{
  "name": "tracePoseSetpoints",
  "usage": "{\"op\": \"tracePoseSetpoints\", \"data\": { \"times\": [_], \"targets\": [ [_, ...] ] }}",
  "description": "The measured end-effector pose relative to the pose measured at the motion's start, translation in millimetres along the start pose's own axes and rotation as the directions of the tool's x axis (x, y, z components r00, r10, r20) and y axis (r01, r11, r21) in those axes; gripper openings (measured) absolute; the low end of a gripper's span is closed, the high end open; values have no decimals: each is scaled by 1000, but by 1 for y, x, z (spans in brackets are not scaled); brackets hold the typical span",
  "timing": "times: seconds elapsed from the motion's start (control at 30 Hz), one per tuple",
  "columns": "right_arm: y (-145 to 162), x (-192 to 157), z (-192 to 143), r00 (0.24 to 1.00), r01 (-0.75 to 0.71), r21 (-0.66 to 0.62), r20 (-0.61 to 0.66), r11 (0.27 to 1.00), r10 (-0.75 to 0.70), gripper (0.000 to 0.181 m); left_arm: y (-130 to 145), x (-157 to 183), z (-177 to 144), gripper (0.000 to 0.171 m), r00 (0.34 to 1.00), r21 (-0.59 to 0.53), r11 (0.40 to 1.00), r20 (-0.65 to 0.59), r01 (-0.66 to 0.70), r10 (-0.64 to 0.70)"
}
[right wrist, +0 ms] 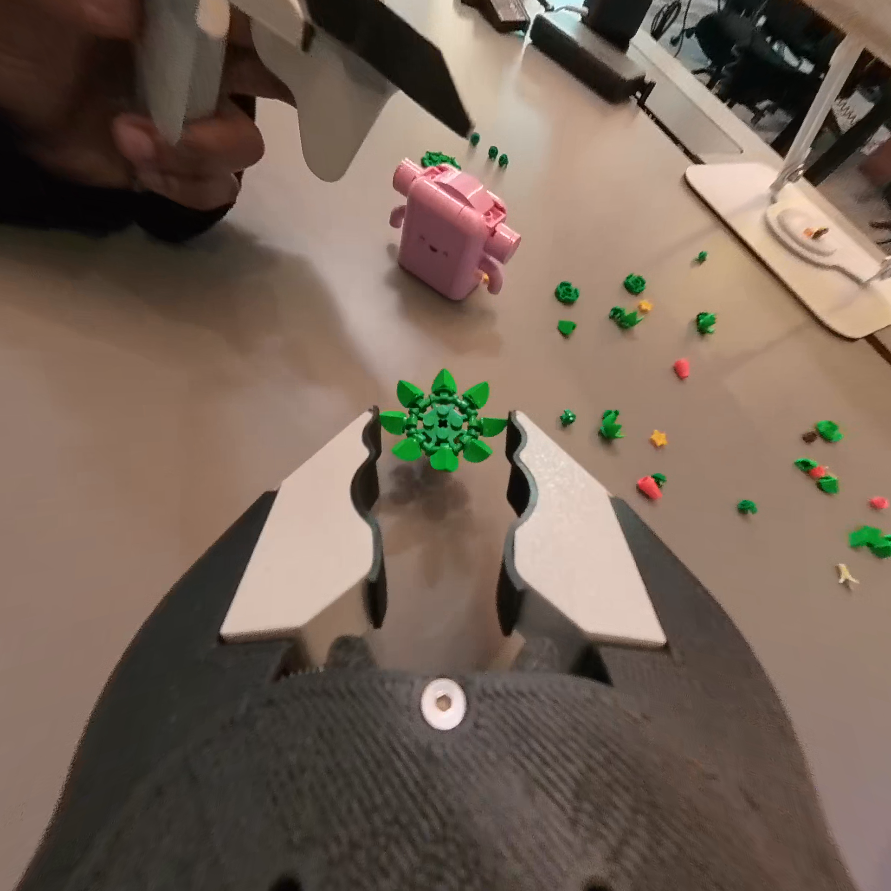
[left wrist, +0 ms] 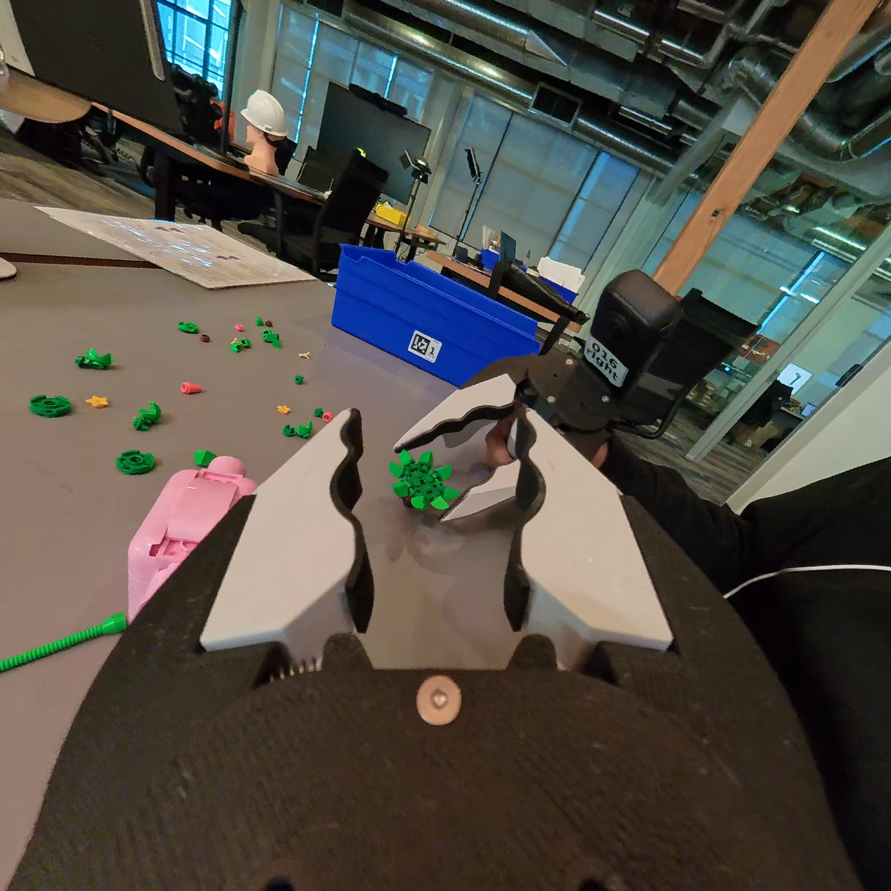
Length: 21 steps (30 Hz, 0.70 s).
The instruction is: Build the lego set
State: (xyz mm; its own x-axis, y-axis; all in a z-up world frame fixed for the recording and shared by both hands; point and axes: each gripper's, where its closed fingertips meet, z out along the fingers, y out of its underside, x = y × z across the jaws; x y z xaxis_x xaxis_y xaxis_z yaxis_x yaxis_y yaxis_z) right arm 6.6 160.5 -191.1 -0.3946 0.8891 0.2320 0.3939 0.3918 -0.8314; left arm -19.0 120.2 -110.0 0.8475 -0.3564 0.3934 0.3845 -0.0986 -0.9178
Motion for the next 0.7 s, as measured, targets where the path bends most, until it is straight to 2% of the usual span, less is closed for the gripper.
{"op": "tracePoseSetpoints", "data": {
  "times": [0.13,0.5,0.7],
  "targets": [
    [14,3,0,999,-41,-70,14,997,42,51,1,1,1,59,1000,-6,1000,-9,8,-8],
    [26,4,0,998,-62,-130,23,990,66,53,-5,2,-3,52,1000,30,999,-18,14,-14],
    [19,4,-7,995,-83,-71,43,994,86,64,-5,2,-3,52,1000,24,1000,-7,-9,9]
  ]
}}
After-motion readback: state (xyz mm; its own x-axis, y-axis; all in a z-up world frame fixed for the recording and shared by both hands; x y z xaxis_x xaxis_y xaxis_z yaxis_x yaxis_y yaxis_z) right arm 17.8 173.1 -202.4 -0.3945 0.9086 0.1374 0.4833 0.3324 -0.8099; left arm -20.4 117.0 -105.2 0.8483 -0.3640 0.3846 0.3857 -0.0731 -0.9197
